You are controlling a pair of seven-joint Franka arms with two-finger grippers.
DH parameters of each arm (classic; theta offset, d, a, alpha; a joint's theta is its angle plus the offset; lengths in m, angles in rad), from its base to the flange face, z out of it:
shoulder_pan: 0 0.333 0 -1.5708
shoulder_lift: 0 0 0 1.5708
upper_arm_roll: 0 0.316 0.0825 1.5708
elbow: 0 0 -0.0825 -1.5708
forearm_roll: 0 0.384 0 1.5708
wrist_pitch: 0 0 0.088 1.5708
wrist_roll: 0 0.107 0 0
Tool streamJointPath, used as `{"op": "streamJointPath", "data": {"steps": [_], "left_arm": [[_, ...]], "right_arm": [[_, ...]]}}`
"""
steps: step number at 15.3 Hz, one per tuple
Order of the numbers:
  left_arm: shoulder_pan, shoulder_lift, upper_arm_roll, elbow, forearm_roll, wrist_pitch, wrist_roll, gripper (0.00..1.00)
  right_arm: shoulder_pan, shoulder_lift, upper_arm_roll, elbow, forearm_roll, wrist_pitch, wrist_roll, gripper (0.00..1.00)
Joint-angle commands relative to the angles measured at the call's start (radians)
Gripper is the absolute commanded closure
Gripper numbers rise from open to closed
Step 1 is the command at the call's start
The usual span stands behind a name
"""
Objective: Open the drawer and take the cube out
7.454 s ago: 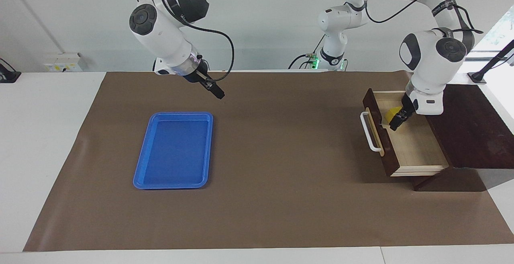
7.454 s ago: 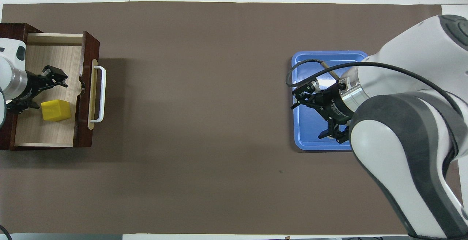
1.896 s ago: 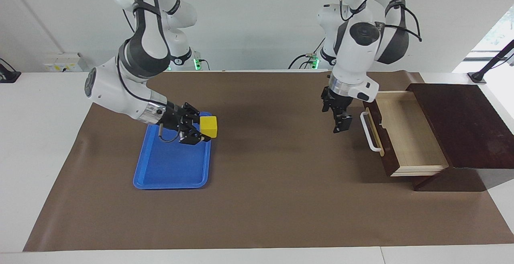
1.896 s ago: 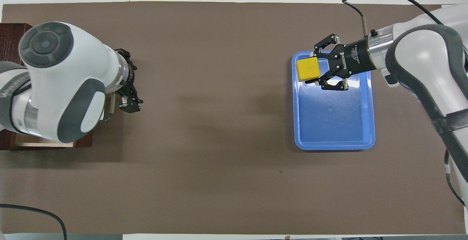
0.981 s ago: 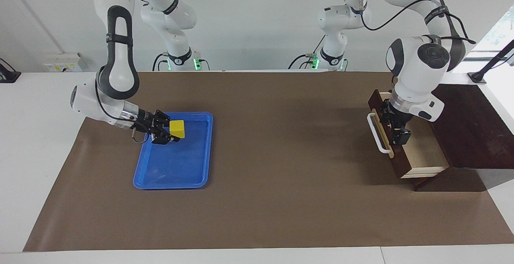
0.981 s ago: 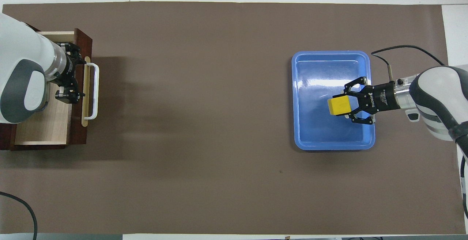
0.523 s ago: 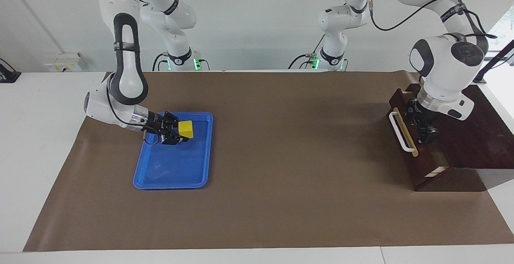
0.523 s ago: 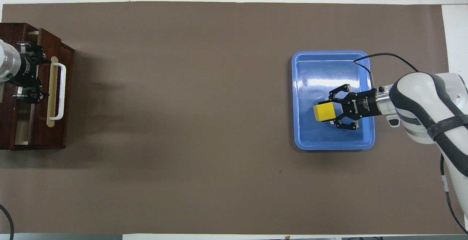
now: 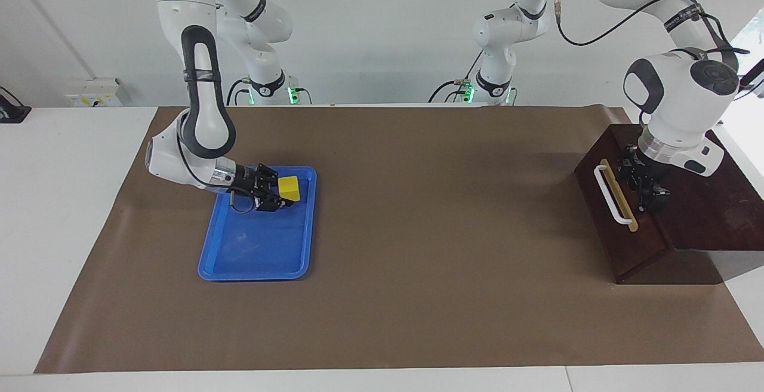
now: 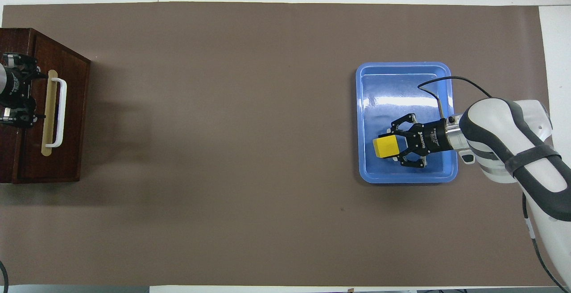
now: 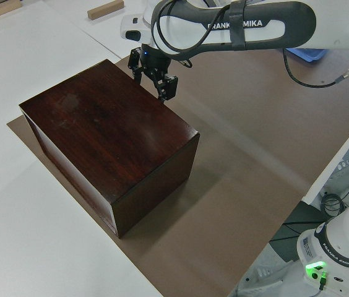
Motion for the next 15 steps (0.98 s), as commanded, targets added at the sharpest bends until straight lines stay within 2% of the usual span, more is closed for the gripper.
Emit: {"op": "streamJointPath", "data": {"steps": [1, 12, 13, 14, 15], "left_arm": [[0.015, 0.0, -0.007, -0.013, 0.018, 0.018, 0.018, 0.0], [0.001, -0.004, -0.015, 0.006, 0.044, -0.005, 0.083, 0.0], [-0.016, -0.008, -0.02, 0.023, 0.042, -0.037, 0.084, 0.0], [-0.045, -0.011, -0.02, 0.046, 0.034, -0.078, 0.087, 0.0], [-0.065, -0.016, -0.023, 0.057, 0.031, -0.122, 0.093, 0.0]], "right_arm": [[-0.008, -0.019, 0.004, -0.032, 0.028, 0.011, -0.039, 1.0], [0.0, -0.026, 0.002, -0.072, 0.029, 0.044, -0.028, 1.0], [0.0, -0.026, 0.002, -0.074, 0.042, 0.046, -0.022, 0.95], [0.0, -0.026, 0.001, -0.075, 0.06, 0.057, -0.008, 0.41], [0.0, -0.026, 0.001, -0.078, 0.06, 0.07, -0.008, 0.0]]}}
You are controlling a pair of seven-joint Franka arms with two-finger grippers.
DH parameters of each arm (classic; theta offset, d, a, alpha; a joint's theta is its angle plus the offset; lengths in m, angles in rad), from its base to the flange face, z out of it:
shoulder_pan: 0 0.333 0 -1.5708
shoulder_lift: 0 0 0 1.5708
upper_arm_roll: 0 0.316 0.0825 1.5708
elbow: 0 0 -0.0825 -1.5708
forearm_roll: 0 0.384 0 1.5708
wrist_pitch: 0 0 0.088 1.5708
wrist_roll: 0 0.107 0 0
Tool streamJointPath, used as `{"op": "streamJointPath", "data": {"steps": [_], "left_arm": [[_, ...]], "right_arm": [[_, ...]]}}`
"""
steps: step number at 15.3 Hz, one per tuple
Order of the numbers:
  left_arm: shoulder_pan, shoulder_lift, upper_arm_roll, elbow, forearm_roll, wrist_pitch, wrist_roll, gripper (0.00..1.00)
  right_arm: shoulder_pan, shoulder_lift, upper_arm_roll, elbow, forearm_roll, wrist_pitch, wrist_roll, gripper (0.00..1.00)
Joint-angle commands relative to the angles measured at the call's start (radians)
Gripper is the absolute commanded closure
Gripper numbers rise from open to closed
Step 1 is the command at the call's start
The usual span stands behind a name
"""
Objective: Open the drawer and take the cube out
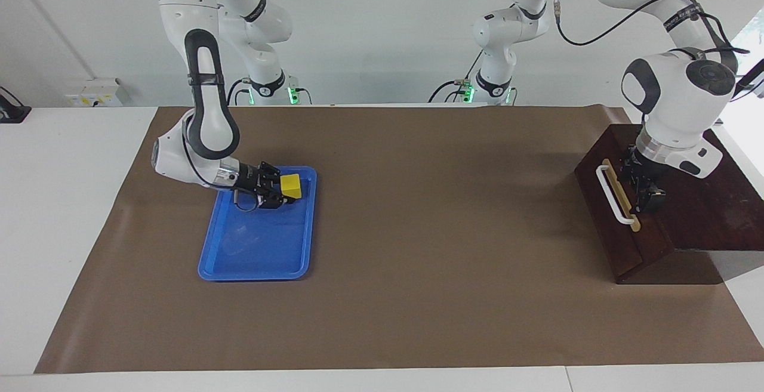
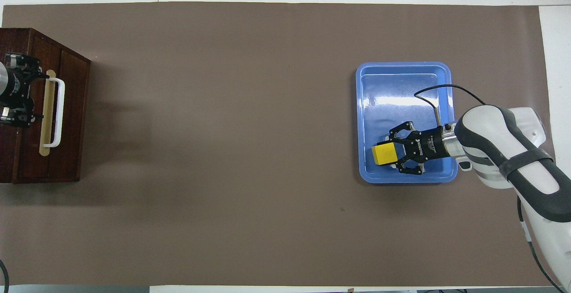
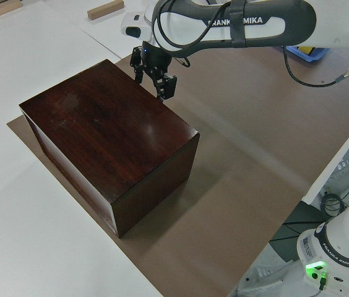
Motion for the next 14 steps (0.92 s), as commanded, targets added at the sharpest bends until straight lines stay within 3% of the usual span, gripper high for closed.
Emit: {"op": "streamJointPath", "data": {"steps": [1, 5, 11, 14], "left_arm": [[-0.073, -0.033, -0.011, 0.037, 0.01, -0.137, 0.031, 0.0], [-0.202, -0.121, -0.022, 0.038, -0.028, -0.263, 0.322, 0.0], [-0.231, -0.127, -0.011, 0.118, -0.14, -0.456, 0.79, 0.0], [-0.218, -0.139, -0.012, 0.114, -0.197, -0.483, 0.861, 0.0]], "right_arm": [[-0.001, -0.023, 0.0, -0.033, 0.04, 0.045, -0.008, 0.0], [-0.01, -0.022, 0.002, -0.024, 0.043, 0.044, 0.018, 0.0], [-0.018, -0.045, -0.01, 0.114, 0.022, -0.068, 0.152, 0.0], [-0.023, -0.109, -0.015, 0.203, -0.09, -0.146, 0.224, 0.0]]}}
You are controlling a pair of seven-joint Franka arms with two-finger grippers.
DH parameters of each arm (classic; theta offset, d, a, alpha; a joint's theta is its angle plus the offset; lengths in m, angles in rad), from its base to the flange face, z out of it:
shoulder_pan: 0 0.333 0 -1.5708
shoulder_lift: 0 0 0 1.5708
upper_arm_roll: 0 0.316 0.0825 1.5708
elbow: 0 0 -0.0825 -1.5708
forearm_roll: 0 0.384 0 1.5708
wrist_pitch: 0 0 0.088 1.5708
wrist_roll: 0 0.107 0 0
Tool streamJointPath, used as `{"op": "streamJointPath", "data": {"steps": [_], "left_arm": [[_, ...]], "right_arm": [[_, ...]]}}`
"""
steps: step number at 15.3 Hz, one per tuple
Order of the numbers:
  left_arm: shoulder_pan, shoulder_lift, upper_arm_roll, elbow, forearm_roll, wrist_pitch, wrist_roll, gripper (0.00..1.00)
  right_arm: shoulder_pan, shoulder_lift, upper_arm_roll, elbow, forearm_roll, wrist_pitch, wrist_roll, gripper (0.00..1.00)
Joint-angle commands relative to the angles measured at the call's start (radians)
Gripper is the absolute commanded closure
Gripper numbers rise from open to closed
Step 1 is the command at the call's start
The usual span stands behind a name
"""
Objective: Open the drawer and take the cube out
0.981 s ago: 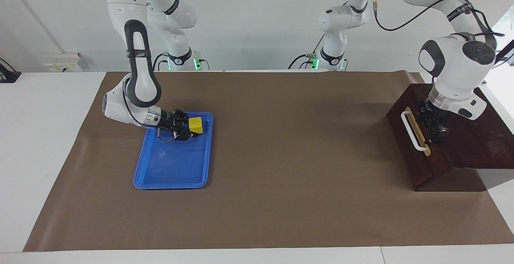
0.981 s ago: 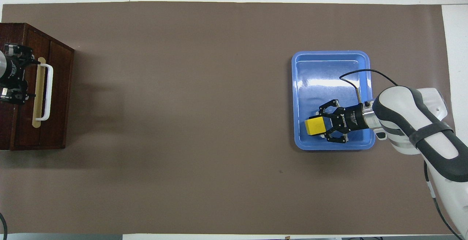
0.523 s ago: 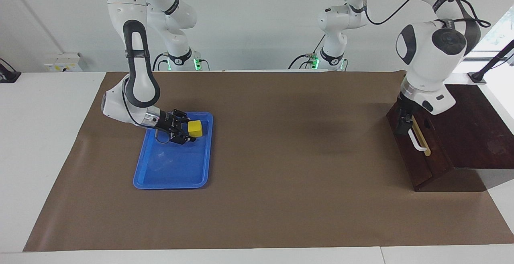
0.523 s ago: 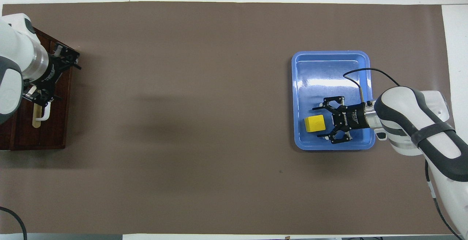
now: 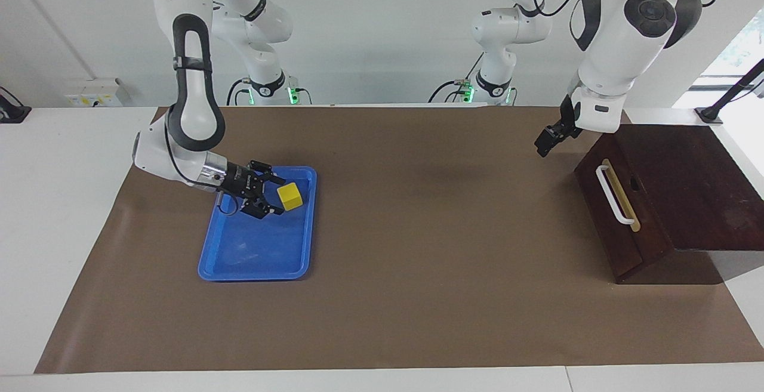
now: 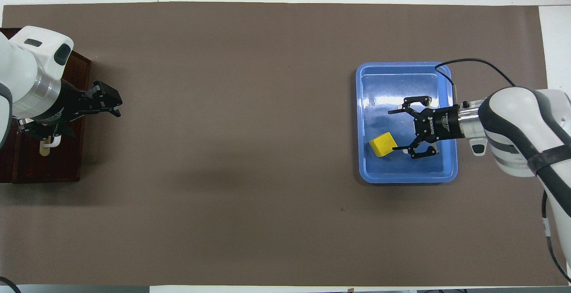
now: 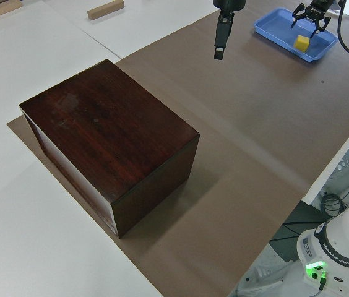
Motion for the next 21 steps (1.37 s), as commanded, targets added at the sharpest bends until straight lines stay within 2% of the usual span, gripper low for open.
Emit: {"op": "streamJointPath", "data": {"steps": [1, 5, 7, 9, 11, 16, 19, 21], "left_arm": [[0.004, -0.03, 0.002, -0.003, -0.036, -0.041, 0.066, 0.0], [0.03, -0.027, -0.003, 0.012, -0.036, -0.07, 0.148, 0.0], [0.041, -0.029, -0.006, 0.022, -0.034, -0.09, 0.217, 0.0], [0.04, -0.03, -0.003, 0.023, -0.036, -0.095, 0.283, 0.0], [0.037, -0.029, -0.007, 0.023, -0.034, -0.094, 0.288, 0.0], [0.027, -0.027, 0.008, 0.025, -0.036, -0.089, 0.339, 0.0], [0.035, -0.029, 0.005, 0.029, -0.028, -0.095, 0.343, 0.0], [0.035, -0.03, 0.006, 0.025, -0.029, -0.08, 0.346, 0.0]], "right_arm": [[-0.017, -0.076, 0.003, 0.091, -0.137, -0.096, 0.061, 0.0], [-0.056, -0.083, 0.003, 0.309, -0.303, -0.277, 0.025, 0.0], [-0.059, -0.079, 0.006, 0.418, -0.43, -0.384, -0.127, 0.0], [-0.057, -0.082, 0.003, 0.483, -0.516, -0.46, -0.321, 0.0], [-0.047, -0.102, 0.006, 0.515, -0.633, -0.501, -0.477, 0.0], [0.033, -0.178, 0.02, 0.52, -0.947, -0.497, -0.875, 0.0], [0.021, -0.178, 0.026, 0.515, -0.958, -0.436, -0.994, 0.0], [-0.005, -0.178, 0.026, 0.517, -0.954, -0.465, -1.002, 0.0]]}}
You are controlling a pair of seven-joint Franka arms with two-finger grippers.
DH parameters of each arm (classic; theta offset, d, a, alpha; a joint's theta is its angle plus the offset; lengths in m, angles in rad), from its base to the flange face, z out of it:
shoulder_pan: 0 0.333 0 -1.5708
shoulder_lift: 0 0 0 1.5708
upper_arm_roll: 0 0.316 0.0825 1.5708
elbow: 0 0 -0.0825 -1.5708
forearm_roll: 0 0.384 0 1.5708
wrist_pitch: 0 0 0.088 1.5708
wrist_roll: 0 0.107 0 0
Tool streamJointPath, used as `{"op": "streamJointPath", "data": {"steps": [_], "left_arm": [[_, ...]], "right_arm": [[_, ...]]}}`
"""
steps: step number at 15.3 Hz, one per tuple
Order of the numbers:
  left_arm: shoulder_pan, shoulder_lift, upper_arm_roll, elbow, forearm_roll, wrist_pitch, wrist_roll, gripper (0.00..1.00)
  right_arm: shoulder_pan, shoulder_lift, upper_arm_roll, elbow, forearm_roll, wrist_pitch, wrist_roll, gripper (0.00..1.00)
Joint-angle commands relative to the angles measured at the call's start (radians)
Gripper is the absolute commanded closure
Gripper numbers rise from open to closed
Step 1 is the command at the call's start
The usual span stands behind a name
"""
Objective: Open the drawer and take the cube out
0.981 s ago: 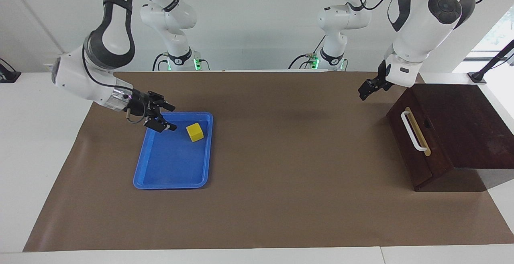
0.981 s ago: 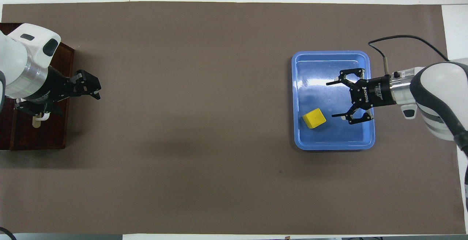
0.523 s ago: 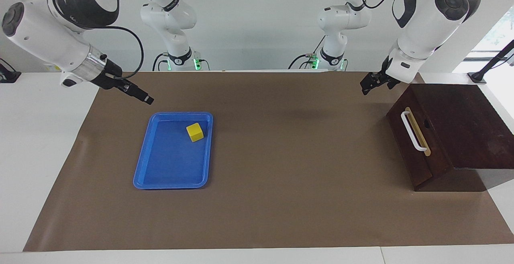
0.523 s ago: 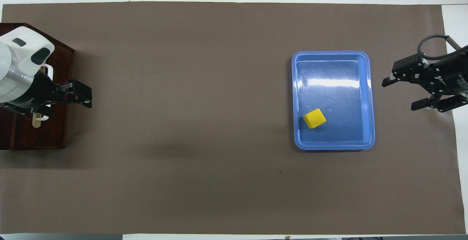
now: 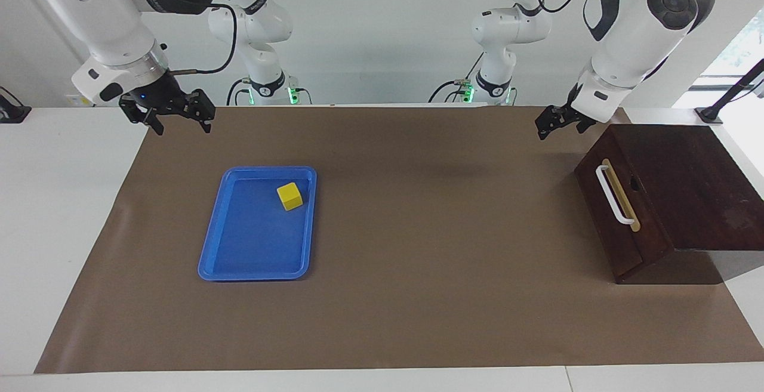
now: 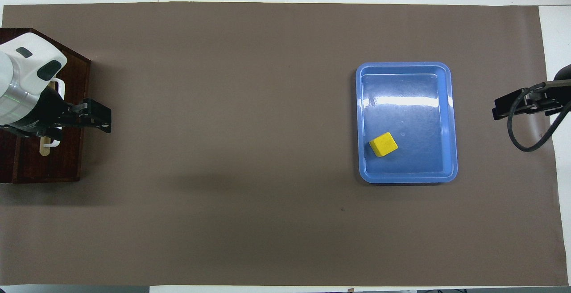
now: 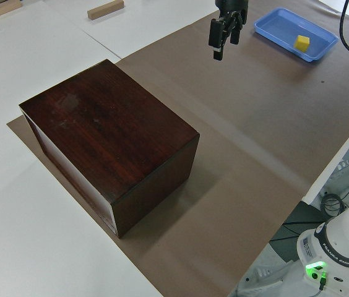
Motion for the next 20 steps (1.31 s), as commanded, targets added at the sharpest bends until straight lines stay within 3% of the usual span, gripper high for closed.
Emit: {"op": "streamJointPath", "data": {"steps": [1, 3, 7, 20], "left_arm": [[0.009, -0.008, 0.004, 0.008, -0.008, -0.017, 0.033, 0.0], [0.006, -0.008, 0.002, 0.019, 0.002, -0.021, 0.072, 0.0], [0.001, -0.013, -0.003, 0.019, 0.019, -0.013, 0.076, 0.0], [0.01, -0.016, -0.003, 0.016, 0.016, -0.005, 0.073, 0.0]], "right_arm": [[-0.041, 0.001, 0.007, 0.003, 0.0, -0.037, -0.047, 0.0], [-0.063, 0.003, 0.012, 0.015, 0.015, -0.076, -0.047, 0.0], [-0.063, 0.006, 0.015, -0.026, 0.001, -0.021, -0.038, 0.0], [-0.04, 0.009, 0.013, -0.006, -0.037, -0.004, -0.033, 0.0]]}}
